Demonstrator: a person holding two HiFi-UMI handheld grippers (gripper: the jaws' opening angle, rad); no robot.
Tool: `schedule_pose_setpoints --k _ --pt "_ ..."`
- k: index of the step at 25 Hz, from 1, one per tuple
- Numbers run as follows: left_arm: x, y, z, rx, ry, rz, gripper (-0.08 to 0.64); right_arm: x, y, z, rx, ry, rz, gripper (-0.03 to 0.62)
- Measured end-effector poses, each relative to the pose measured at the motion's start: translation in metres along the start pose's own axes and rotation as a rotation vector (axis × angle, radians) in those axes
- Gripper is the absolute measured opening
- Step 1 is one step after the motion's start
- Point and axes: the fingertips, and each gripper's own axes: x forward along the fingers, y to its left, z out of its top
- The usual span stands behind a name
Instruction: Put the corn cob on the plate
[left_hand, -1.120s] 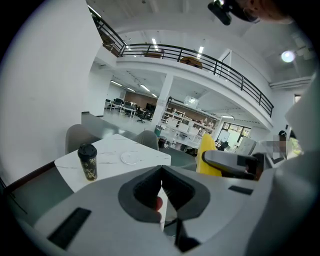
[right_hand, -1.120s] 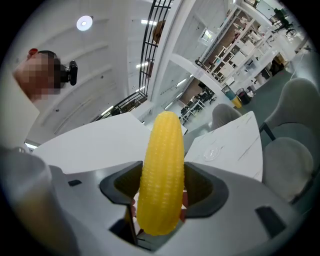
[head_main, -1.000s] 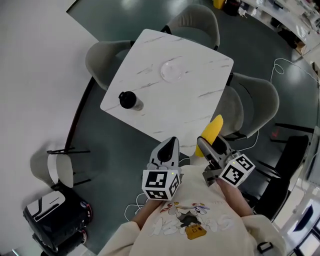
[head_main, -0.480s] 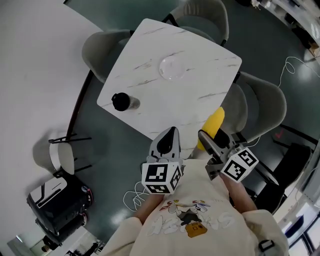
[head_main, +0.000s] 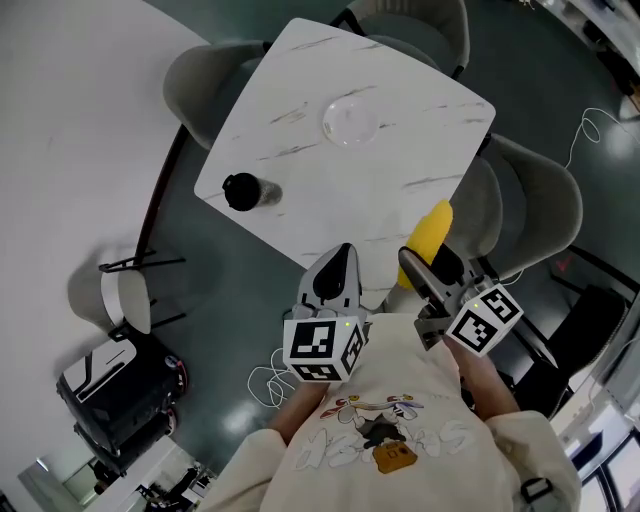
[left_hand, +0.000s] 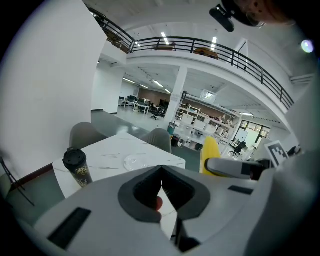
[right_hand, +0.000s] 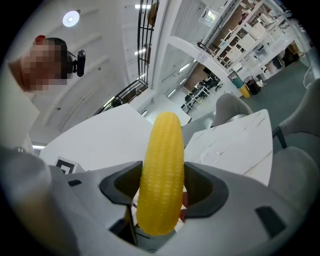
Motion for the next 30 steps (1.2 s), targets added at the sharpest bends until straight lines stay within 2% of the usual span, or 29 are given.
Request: schedule_pose_setpoints --k 15,30 --pt "0.035 0.042 0.008 0.037 0.002 -0.010 0.008 0.047 -0.018 0.013 -0.050 0.010 -0.076 0.259" --pt "0.102 0.096 -0.012 0.024 0.059 -0.049 0.008 0.126 -0.060 0.020 -0.134 0.063 -0.132 0.259"
